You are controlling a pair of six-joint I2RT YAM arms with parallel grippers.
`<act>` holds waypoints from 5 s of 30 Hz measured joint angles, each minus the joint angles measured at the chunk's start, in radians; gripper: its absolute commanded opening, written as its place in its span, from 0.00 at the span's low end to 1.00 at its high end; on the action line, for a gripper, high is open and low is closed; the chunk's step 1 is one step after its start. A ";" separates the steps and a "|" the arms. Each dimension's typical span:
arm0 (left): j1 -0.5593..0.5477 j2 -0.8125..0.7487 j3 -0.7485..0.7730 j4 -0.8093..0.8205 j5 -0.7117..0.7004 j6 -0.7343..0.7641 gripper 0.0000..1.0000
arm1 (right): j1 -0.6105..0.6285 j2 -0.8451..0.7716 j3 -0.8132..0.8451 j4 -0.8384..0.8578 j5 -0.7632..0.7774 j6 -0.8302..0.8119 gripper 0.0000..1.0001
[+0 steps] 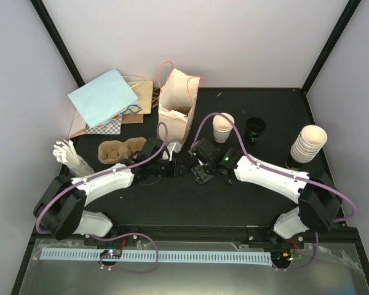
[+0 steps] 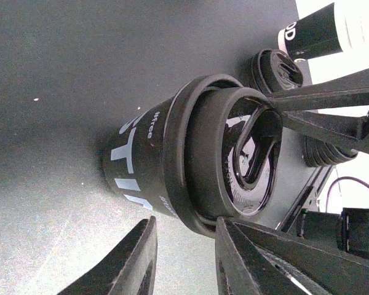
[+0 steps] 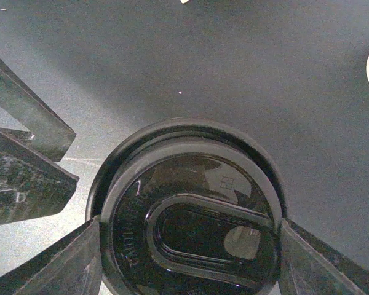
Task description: Pack the takeout coffee
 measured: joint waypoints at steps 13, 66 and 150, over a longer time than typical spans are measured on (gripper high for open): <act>0.000 0.042 0.000 0.032 -0.005 -0.003 0.35 | 0.001 -0.003 -0.021 0.044 -0.007 0.003 0.71; 0.101 -0.163 0.051 -0.200 0.007 0.039 0.44 | 0.021 0.004 0.003 0.015 -0.116 -0.032 0.71; 0.139 -0.140 -0.315 0.210 0.189 -0.071 0.26 | 0.219 0.056 0.043 -0.031 -0.109 -0.042 0.72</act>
